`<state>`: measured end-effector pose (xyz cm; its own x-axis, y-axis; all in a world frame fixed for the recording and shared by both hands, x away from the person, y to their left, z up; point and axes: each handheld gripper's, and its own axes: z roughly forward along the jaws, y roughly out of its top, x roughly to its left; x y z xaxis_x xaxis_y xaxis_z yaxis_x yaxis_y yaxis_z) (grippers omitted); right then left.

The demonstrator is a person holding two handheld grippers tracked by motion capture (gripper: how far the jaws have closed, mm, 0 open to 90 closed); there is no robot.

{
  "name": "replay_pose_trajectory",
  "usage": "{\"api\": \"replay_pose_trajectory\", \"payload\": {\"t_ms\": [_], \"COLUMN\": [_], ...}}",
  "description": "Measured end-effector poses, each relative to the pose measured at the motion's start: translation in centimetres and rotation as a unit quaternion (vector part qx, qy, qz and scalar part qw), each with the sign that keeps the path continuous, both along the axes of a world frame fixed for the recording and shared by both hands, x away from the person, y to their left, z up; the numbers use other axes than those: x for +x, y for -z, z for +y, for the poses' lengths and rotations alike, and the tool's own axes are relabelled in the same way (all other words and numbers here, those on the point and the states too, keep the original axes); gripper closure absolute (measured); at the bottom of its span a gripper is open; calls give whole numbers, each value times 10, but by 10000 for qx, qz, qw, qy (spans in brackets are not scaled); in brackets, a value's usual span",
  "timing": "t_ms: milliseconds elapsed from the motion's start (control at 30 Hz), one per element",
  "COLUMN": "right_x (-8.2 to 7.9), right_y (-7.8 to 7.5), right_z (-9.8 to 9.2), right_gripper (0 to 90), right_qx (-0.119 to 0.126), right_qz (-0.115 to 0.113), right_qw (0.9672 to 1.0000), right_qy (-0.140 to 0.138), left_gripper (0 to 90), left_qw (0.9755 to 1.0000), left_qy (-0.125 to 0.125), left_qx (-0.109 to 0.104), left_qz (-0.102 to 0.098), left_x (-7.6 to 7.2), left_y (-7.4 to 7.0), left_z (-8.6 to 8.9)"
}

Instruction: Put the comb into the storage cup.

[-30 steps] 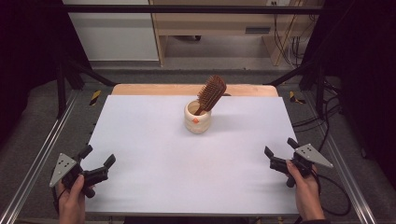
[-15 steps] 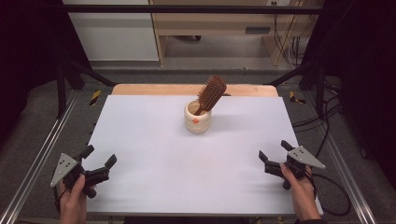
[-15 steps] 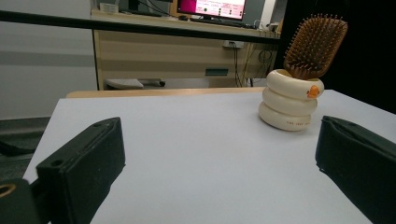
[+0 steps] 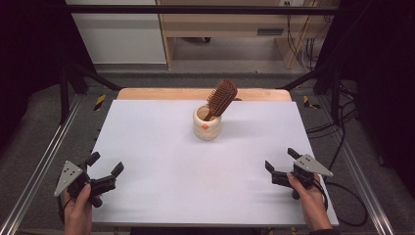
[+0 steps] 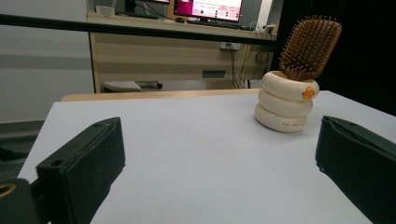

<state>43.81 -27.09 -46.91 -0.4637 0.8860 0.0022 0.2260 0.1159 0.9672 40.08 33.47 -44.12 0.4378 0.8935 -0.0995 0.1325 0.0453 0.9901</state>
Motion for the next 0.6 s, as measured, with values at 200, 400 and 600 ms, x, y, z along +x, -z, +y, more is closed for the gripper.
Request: {"api": "replay_pose_trajectory", "payload": {"t_ms": [200,400,600], "right_x": [1,1,2], "right_y": [0,1,1], "right_z": [4,8,14], "right_gripper": [29,29,28], "right_qx": [4,-47,-146], "right_qz": [-22,-46,-130], "right_qw": [10000,9999,9995], "right_qy": [-59,-153,-239], "left_gripper": [16,16,16], "left_qw": [10000,10000,9999], "left_qy": [7,62,106], "left_qx": [5,20,-9], "left_qz": [-13,-30,-48], "left_x": [0,0,0], "left_y": [0,0,0], "left_z": [-1,-4,-6]}}
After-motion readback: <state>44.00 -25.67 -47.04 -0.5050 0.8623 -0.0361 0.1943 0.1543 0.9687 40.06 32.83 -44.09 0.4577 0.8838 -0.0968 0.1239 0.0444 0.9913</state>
